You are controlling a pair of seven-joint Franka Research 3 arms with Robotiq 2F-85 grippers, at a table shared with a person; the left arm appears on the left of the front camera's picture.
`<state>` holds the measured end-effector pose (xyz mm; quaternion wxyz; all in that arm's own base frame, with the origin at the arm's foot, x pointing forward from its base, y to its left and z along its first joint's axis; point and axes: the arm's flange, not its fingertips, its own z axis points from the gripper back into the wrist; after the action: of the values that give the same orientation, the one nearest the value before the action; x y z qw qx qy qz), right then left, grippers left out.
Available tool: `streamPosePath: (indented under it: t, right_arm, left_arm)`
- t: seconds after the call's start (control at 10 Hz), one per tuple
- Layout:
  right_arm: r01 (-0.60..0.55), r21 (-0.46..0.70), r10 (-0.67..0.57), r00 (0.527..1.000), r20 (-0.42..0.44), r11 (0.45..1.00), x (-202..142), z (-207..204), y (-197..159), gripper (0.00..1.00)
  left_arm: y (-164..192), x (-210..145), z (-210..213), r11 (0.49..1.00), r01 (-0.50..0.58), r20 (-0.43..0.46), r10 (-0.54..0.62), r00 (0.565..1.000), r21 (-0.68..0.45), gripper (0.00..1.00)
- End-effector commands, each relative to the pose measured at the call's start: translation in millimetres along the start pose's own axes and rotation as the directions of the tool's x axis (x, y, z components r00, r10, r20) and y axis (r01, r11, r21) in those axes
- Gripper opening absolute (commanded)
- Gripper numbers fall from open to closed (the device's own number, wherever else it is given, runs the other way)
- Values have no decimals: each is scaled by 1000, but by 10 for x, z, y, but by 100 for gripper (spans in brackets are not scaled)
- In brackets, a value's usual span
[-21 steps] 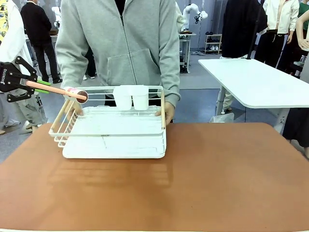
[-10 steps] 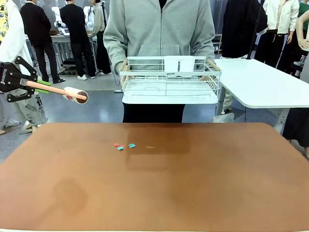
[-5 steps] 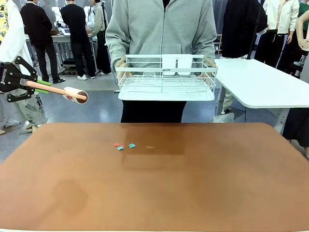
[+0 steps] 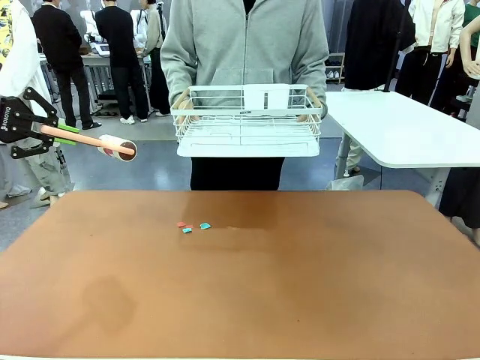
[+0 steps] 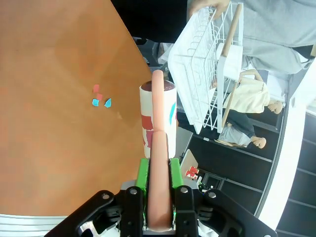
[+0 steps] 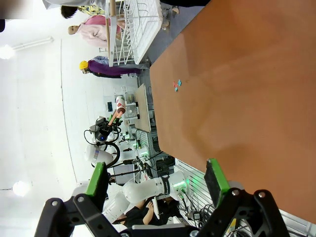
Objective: Clean the table.
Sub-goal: Clean the table with the Lint Roller when the human lifts the Dish drying rack.
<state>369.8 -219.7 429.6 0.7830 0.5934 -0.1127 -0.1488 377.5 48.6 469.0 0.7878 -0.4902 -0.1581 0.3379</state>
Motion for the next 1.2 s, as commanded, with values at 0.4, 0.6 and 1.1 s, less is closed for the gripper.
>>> streamPosePath:
  t: [0.4,0.6,1.1]
  right_arm:
    - [-6,10,6,1000,2,1000,-14,15,43,100]
    - [-6,10,6,1000,2,1000,-14,15,43,100]
    - [-6,10,6,1000,2,1000,-14,15,43,100]
  left_arm:
    - [-302,212,256,949,216,-102,-197,975,231,21]
    - [-432,286,383,778,429,-223,-367,903,459,21]
    - [-523,716,-122,557,653,-473,-451,757,514,21]
